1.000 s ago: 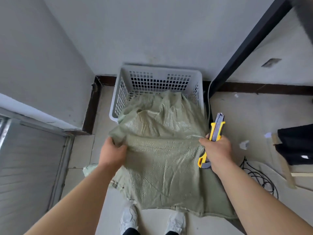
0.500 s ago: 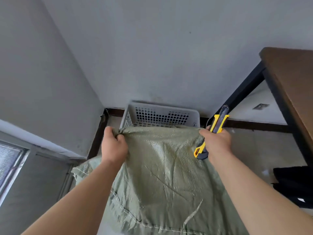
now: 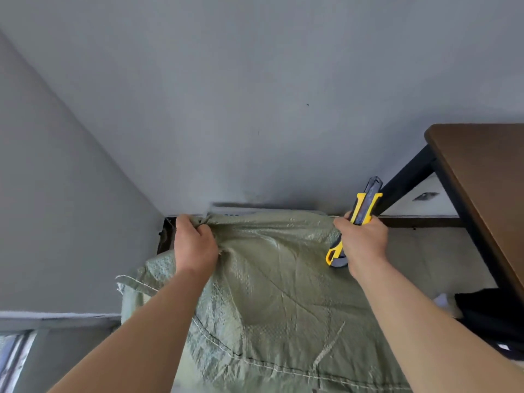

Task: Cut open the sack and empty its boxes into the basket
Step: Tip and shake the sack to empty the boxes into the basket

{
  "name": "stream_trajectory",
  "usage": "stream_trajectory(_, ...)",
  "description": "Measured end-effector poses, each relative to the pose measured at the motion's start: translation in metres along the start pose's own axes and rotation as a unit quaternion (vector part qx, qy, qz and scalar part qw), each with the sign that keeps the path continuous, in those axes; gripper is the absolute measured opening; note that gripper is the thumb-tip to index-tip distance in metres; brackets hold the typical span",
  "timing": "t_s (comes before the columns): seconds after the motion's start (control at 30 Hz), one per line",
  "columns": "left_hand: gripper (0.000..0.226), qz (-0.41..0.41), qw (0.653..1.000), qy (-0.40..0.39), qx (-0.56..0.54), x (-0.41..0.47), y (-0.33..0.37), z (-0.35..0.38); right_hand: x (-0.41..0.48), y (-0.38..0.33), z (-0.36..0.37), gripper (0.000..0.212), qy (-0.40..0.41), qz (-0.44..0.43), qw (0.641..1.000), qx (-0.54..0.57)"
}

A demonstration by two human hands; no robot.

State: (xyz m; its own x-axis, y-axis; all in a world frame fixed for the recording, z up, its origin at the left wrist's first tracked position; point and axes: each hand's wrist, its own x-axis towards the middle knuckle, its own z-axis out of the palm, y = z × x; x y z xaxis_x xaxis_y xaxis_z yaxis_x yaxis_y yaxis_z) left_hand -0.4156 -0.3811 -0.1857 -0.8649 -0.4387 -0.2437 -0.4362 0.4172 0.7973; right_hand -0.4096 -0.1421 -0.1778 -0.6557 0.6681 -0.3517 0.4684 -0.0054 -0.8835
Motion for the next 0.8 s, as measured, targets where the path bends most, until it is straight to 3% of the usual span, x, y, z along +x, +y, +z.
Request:
stream_trajectory(0.3, 0.026, -0.022, 0.999, -0.035, 0.029, 0.008, -0.005, -0.003, 0.005, 0.004, 0.011, 0.012, -0.001, -0.020, 0.998, -0.054)
stream_trajectory(0.53, 0.008, 0.030, 0.999, 0.009, -0.008, 0.023, 0.016, 0.002, 0.006, -0.002, 0.008, 0.014, 0.011, -0.051, 0.998, -0.028)
stream_trajectory(0.67, 0.020, 0.013, 0.995, -0.060, 0.077, 0.023, 0.000, 0.001, 0.009, 0.010, 0.008, 0.015, -0.015, -0.014, 0.998, -0.059)
stream_trajectory(0.8, 0.011, -0.036, 0.989, -0.099, 0.102, 0.020, -0.023, 0.009, 0.010, 0.039, 0.010, 0.019, -0.038, 0.028, 0.994, -0.099)
